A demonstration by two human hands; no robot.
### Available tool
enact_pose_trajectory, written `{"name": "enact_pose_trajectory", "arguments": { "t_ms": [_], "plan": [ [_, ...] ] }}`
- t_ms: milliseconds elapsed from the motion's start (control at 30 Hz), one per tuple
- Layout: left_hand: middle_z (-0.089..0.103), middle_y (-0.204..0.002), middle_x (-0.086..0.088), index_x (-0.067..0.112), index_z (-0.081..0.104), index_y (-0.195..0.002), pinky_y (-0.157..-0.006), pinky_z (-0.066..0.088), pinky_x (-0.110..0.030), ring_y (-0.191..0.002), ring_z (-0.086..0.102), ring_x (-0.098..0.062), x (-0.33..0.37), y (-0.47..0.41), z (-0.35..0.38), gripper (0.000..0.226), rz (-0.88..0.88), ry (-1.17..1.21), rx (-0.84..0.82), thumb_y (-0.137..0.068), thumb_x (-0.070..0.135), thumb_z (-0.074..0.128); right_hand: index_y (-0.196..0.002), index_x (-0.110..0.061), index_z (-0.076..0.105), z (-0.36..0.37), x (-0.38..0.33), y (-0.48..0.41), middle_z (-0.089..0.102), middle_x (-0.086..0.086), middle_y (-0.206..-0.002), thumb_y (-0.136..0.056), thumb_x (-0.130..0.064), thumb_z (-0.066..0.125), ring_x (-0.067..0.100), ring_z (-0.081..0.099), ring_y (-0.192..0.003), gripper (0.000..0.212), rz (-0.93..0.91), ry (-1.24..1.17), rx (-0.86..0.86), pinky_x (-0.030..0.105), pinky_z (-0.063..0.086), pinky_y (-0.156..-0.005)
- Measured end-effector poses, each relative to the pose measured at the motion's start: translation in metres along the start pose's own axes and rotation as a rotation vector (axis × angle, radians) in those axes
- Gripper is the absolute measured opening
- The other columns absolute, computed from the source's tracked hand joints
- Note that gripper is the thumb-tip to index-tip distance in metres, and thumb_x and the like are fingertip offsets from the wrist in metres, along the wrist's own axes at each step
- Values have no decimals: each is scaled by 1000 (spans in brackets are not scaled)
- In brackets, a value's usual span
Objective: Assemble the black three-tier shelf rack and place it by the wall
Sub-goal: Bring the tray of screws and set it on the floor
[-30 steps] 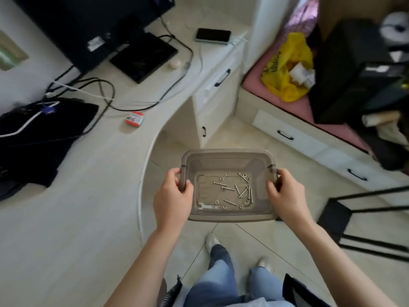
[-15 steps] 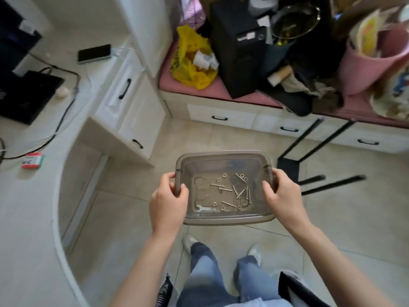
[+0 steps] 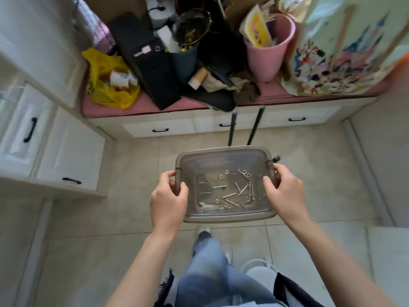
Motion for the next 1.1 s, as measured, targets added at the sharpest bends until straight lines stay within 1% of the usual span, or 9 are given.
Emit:
{"name": "enact_pose_trajectory", "arguments": {
  "t_ms": [167,300,367,433,533,667,800,867,1100],
  "plan": [
    [55,-67,14,18,63,-107,-66,36,-27,-67,56,-5,58,-16,61,21,94,29,-105,-88,12,70,-107,-7,67,-46,47,-25,56,-16,-69,-87,-3,64,21,53,-70,21,108,16,84,18,29,-63],
    [57,-67,14,21,62,-107,-61,39,-23,-67,57,-4,96,-34,111,21,130,42,-190,-88,13,69,-106,-9,67,-76,73,-53,56,-19,-69,-88,-3,63,4,55,-66,20,167,18,135,11,32,-61],
    [58,-65,12,20,63,-109,-56,37,-12,-66,58,-4,115,-45,135,22,137,47,-241,-89,13,69,-107,-8,67,-88,85,-72,56,-18,-69,-89,-3,63,15,54,-67,20,202,19,145,17,30,-62],
    [57,-65,8,19,63,-109,-55,39,-12,-69,57,-5,133,-56,159,21,139,62,-291,-90,12,69,-109,-6,67,-100,98,-91,54,-15,-68,-89,-4,62,22,52,-70,20,239,23,151,21,29,-64],
    [57,-65,1,23,60,-105,-57,40,-15,-70,56,-12,163,-69,190,22,171,83,-350,-90,10,69,-107,-6,67,-120,114,-117,50,-16,-64,-88,-4,63,21,48,-68,19,274,28,187,21,27,-63],
    [56,-64,3,27,57,-104,-57,42,-11,-65,55,-6,197,-76,228,25,200,101,-406,-90,10,69,-106,-9,67,-144,136,-145,55,-14,-66,-89,-5,64,19,51,-68,18,312,14,212,22,30,-64],
    [56,-66,3,39,51,-94,-54,42,-11,-61,53,-3,223,-70,263,31,182,126,-451,-92,13,68,-90,-19,61,-171,161,-168,48,-14,-58,-87,-4,63,2,49,-58,14,316,26,237,10,34,-59],
    [55,-64,8,42,49,-91,-54,43,-10,-61,54,-2,236,-64,278,36,184,134,-440,-92,12,68,-94,-14,64,-182,176,-178,49,-14,-58,-88,-5,63,0,49,-61,11,320,28,217,18,30,-58],
    [58,-67,24,41,50,-93,-58,42,-8,-62,55,-1,265,-23,324,38,115,132,-371,-89,10,71,-110,-5,66,-217,233,-215,54,-11,-67,-91,-5,61,26,51,-75,20,272,30,74,23,26,-64]
  ]
}}
Point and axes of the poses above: each hand's wrist, its own y-axis away from the middle knuckle, its own z-axis out of the palm, x = y × z, the point moved 9 cm from there along -y, towards the middle knuckle
